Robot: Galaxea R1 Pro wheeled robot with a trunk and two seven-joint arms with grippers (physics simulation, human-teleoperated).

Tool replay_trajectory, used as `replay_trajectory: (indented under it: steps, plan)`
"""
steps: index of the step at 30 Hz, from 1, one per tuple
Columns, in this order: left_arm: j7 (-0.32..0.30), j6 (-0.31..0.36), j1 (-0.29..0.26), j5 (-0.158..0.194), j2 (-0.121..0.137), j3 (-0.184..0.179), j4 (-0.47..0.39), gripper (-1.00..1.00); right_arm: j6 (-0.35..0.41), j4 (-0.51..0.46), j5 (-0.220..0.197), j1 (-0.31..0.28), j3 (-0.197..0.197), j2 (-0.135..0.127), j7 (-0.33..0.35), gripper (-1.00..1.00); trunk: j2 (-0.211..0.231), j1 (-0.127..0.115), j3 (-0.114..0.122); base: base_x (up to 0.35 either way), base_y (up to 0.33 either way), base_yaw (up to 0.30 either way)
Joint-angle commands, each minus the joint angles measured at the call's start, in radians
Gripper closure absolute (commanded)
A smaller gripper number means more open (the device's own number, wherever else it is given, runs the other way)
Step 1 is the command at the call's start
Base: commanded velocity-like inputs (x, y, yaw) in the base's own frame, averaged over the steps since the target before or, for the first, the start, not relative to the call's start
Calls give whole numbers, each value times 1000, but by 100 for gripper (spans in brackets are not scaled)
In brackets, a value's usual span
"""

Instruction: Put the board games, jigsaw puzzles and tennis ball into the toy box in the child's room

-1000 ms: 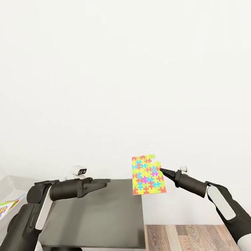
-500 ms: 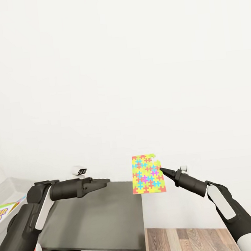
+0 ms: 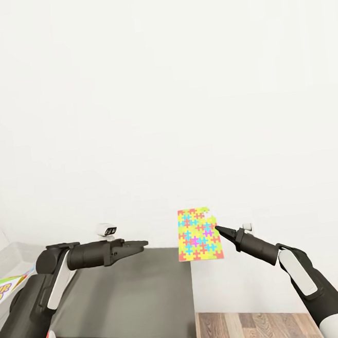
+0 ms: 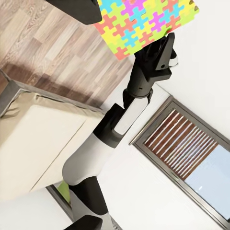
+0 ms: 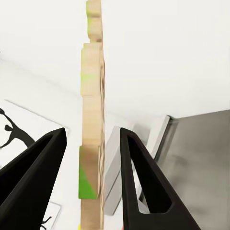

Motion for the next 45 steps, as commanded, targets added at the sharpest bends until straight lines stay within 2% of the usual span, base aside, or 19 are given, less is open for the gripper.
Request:
replay_trajectory:
  steps: [1,28,45]
  plan:
    - [-2,11,0,3,1,-1,0,-100,5,0,-1,0,-1,0,2,100,-1,0,1,0,0,30]
    - [-7,8,1,13,1,11,0,-100,5,-2,-1,0,-1,0,2,100,-1,0,45,-2,0,86]
    - [-8,8,1,14,2,27,0,-100,6,-3,-1,0,0,0,0,100,-1,0,48,-44,0,34]
